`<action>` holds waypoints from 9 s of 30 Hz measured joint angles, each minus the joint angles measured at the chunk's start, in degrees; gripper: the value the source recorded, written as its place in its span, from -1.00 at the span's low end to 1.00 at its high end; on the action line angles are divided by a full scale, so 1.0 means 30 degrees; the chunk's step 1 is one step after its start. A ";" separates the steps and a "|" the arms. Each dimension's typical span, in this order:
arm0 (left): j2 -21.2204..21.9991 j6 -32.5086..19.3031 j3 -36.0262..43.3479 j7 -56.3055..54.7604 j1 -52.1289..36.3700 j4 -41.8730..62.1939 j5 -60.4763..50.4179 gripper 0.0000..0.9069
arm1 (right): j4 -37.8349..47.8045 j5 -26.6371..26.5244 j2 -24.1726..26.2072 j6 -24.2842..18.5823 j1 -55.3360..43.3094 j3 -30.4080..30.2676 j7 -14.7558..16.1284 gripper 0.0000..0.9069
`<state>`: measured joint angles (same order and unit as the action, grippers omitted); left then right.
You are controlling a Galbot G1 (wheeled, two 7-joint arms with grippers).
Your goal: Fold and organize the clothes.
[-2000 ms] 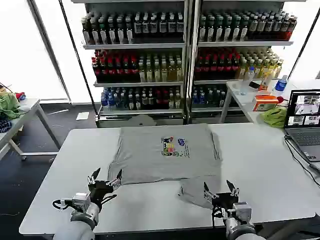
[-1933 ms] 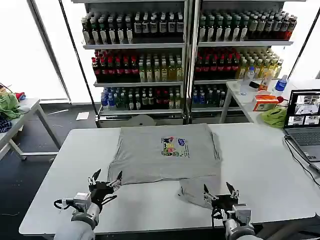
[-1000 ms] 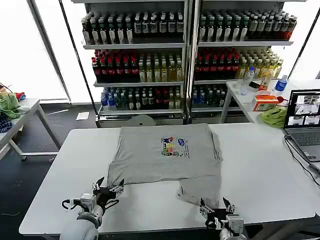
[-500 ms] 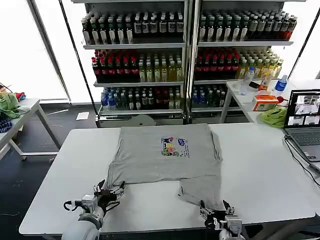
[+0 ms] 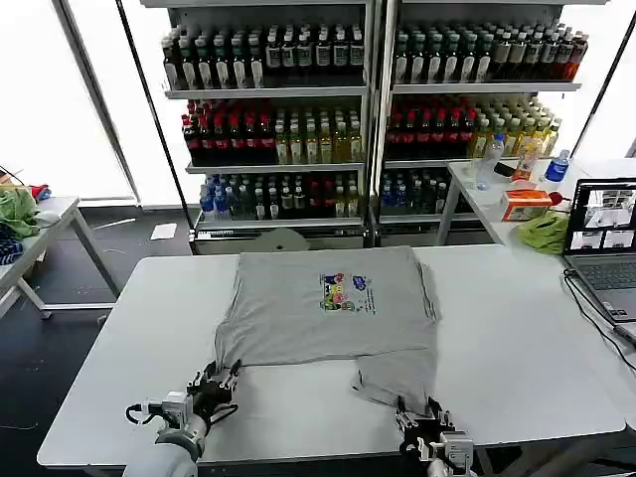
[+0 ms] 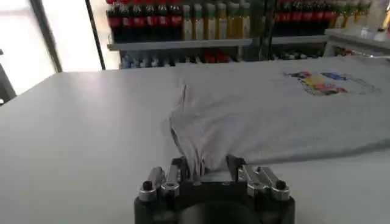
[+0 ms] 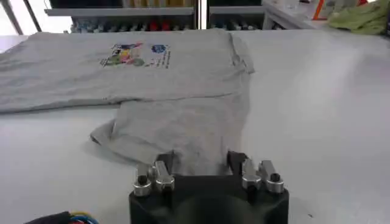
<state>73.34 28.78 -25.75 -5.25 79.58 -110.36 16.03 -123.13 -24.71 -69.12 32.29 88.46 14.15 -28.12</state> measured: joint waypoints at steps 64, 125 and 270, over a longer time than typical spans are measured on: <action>-0.0162 -0.2770 0.0968 -0.0821 -0.5828 0.3025 0.3417 -1.00 | 0.6959 0.0950 -0.1179 -0.1972 -1.2385 0.0338 0.3036 -1.00; -0.0535 -0.0300 0.2205 -0.2235 -0.8894 0.6343 0.2829 1.00 | 1.1105 0.1054 -0.2117 -0.0459 -1.3544 0.0824 0.1111 1.00; 0.1282 -0.1577 0.0492 -0.2502 0.7641 -0.5767 -0.1766 1.00 | -0.1731 0.2283 -0.0839 -0.1112 0.2514 0.5029 -0.2411 1.00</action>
<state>77.19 24.05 -24.27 -12.76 102.50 -127.66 10.73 -128.32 -17.87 -71.63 28.95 96.01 29.24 -35.35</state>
